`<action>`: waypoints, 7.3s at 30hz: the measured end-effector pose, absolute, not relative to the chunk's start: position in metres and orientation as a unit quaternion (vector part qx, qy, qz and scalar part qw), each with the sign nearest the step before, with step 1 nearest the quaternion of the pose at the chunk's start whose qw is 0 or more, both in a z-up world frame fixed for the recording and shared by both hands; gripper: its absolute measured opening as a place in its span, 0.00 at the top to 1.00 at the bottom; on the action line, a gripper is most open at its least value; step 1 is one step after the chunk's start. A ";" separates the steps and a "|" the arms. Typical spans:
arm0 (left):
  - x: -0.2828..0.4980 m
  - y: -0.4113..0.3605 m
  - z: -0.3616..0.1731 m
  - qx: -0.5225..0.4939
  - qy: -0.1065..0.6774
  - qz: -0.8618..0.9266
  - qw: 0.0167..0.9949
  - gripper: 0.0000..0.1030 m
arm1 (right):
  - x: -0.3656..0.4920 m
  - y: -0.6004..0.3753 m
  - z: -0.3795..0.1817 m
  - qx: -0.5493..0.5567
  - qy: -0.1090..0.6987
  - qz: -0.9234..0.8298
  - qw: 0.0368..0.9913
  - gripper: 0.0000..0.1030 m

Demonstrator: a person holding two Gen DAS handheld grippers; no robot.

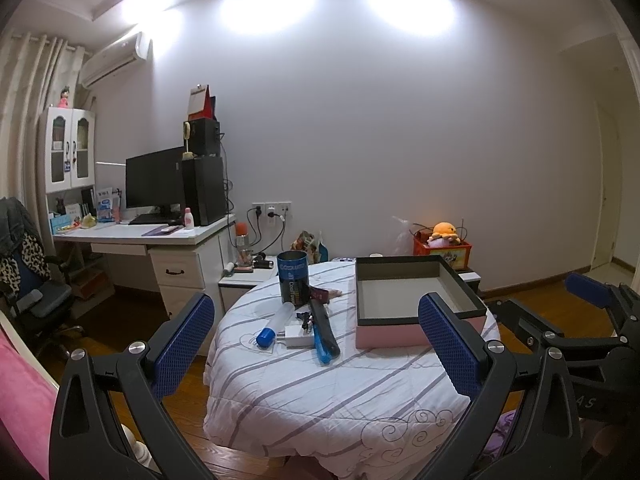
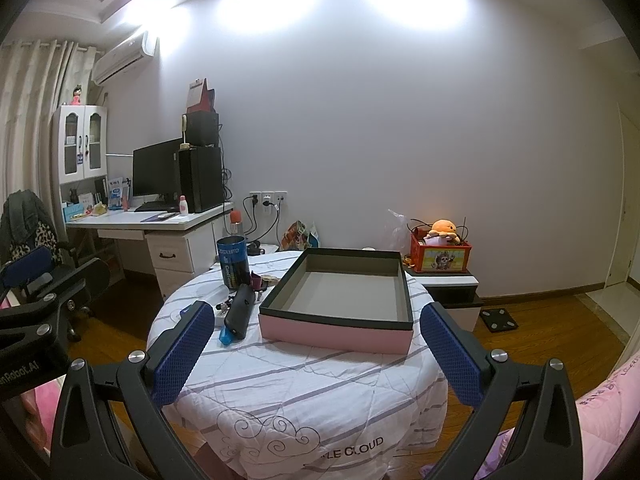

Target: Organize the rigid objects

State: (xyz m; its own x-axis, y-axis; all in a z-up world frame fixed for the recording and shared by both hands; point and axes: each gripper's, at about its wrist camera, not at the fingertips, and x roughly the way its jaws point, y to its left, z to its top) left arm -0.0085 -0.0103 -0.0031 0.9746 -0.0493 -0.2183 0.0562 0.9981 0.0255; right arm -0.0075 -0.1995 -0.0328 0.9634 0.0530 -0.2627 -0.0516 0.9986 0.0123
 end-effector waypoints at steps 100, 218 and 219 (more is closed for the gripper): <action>0.227 -0.008 -0.063 0.051 0.303 0.014 0.952 0.00 | 0.208 -0.281 -0.081 0.002 0.310 -0.042 0.950 0.00; 0.296 -0.144 -0.091 0.051 0.414 -0.283 0.863 0.75 | 0.247 -0.311 -0.145 -0.002 0.485 0.009 0.875 0.83; 0.297 -0.149 -0.094 0.053 0.420 -0.284 0.860 0.75 | 0.247 -0.311 -0.145 -0.003 0.485 0.011 0.874 0.83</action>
